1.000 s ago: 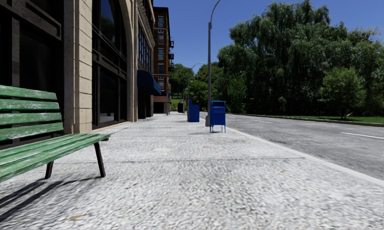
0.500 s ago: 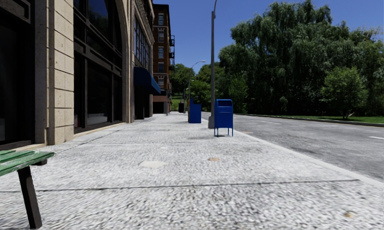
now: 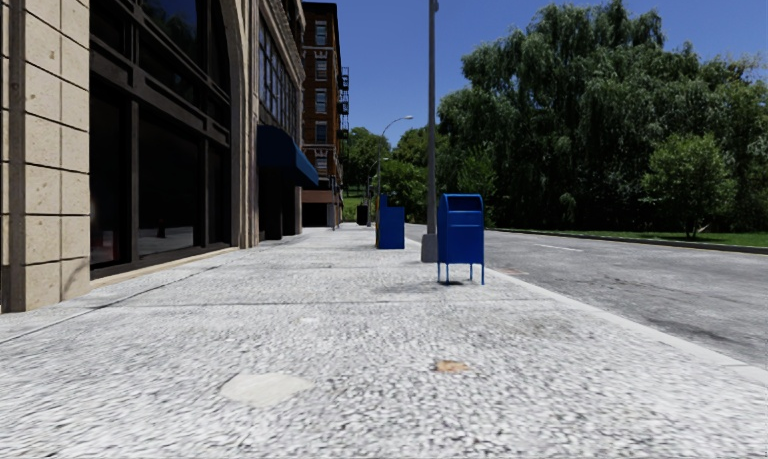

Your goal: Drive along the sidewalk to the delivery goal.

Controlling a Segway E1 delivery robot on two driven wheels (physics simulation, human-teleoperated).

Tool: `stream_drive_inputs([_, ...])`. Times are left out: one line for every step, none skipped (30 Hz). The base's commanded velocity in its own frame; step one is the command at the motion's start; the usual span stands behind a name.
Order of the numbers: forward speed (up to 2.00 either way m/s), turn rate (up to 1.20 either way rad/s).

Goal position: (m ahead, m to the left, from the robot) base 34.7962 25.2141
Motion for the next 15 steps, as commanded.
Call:
stream_drive_inputs([2.0,0.18])
stream_drive_inputs([2.0,0.38])
stream_drive_inputs([2.0,0.56])
stream_drive_inputs([2.0,0.56])
stream_drive_inputs([2.0,0.64])
stream_drive_inputs([2.0,0.66])
stream_drive_inputs([2.0,0.67])
stream_drive_inputs([2.0,0.67])
stream_drive_inputs([2.0,0.66])
stream_drive_inputs([2.0,0.57])
stream_drive_inputs([2.0,0.57])
stream_drive_inputs([2.0,0.43])
stream_drive_inputs([2.0,0.26])
stream_drive_inputs([2.0,0.16])
stream_drive_inputs([2.0,0.0])
